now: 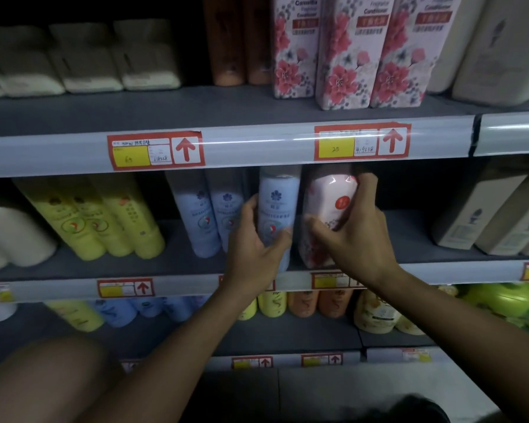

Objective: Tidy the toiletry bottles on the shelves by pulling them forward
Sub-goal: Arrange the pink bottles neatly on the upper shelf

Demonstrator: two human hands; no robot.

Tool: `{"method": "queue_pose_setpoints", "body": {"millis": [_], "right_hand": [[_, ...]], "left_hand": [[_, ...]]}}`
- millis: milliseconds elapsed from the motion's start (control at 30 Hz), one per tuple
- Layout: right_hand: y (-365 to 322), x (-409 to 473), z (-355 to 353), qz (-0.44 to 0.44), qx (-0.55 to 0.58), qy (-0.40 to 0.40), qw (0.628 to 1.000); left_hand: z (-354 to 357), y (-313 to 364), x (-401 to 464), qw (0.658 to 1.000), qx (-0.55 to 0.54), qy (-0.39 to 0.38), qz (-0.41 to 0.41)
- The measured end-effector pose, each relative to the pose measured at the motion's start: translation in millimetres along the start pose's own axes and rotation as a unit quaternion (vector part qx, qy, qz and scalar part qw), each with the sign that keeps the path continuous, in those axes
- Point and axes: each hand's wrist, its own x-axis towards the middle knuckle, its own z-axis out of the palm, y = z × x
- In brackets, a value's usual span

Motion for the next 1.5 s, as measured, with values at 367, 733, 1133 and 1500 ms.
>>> {"method": "queue_pose_setpoints", "body": {"millis": [367, 733, 1133, 1500], "right_hand": [[26, 7, 29, 0.002, -0.049, -0.004, 0.999], [28, 6, 25, 0.011, -0.061, -0.002, 0.998], [36, 2, 19, 0.090, -0.098, -0.059, 0.989], [35, 14, 28, 0.107, -0.109, -0.051, 0.987]], "left_hand": [[27, -23, 12, 1.000, 0.016, -0.011, 0.006], [27, -16, -3, 0.990, 0.084, 0.111, 0.037], [32, -32, -22, 0.965, 0.178, 0.191, -0.003], [31, -34, -15, 0.952, 0.161, 0.261, -0.006]]}}
